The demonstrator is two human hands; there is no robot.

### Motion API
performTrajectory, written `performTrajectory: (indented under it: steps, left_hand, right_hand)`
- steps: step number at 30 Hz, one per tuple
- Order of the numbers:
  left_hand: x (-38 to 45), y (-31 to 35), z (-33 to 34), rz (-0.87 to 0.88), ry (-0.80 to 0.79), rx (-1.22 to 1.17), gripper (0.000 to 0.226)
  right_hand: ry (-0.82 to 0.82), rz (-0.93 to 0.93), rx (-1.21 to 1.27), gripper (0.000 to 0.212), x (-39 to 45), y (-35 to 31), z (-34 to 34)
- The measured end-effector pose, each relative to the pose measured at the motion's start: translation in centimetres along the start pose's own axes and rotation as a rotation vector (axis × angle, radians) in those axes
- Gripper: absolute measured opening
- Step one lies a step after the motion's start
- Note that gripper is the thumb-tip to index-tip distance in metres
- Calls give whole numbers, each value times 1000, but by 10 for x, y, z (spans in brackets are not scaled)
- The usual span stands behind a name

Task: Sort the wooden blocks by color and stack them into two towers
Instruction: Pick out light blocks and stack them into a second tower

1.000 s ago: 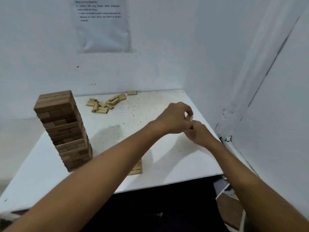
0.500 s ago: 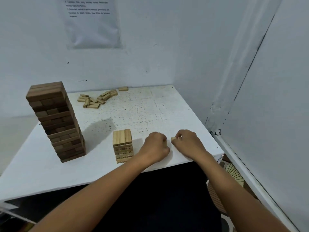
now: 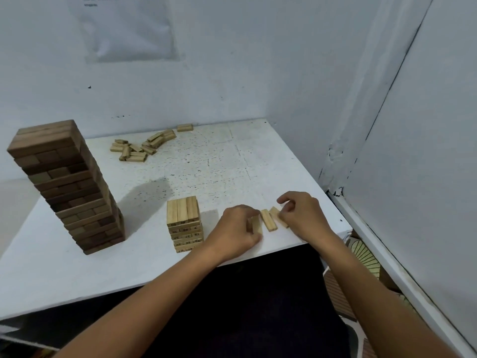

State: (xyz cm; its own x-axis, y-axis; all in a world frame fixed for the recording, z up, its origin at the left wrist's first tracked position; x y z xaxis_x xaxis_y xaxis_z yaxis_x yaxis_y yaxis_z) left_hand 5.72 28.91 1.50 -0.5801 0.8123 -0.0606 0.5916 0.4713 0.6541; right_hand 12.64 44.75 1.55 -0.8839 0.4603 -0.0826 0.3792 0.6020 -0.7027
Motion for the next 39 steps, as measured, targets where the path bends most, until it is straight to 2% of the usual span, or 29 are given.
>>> performTrajectory:
  steps: [5,9,15,18,21,24,30,39]
  left_hand:
    - [7,-6,6,47,-18,55,30]
    - [9,-9,11,39,12,16,54]
    - [18,-9,7,55,-35,-17,70]
    - [23,-12,6,36,-95,-6,80]
    - [26,-13,7,66,-156,-2,87]
    - [28,-13,7,88,-152,-20,90]
    - [26,-18,5,85,-117,-104,93]
    - [21,-16,7,101,-101,-100,85]
  right_hand:
    - [-6,11,63,11,-2,11,5]
    - [9,18,155,14,-5,12,8]
    - [-31,2,236,22,-8,10,3]
    - [-75,-74,114,33,-9,11,-6]
    - [-265,-130,48,58,-10,16,-13]
    - [-341,-156,42,70,-10,21,-12]
    - [-289,-165,83,70,-11,25,-6]
    - [-295,-182,65,70,-13,23,-7]
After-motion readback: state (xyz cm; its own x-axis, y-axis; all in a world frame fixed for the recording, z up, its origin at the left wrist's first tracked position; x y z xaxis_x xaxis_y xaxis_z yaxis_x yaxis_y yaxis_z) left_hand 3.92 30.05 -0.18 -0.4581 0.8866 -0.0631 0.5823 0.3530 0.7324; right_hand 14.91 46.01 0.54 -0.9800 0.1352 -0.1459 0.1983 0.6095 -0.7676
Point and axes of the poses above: each hand's wrist, its own x-axis towards the middle knuckle, its own z-axis out of the palm, y = z × x, the point moved 2 cm from there along x, towards the middle knuckle, and after that the axes turned 10 degrees about -y, right-handed, at the moved point
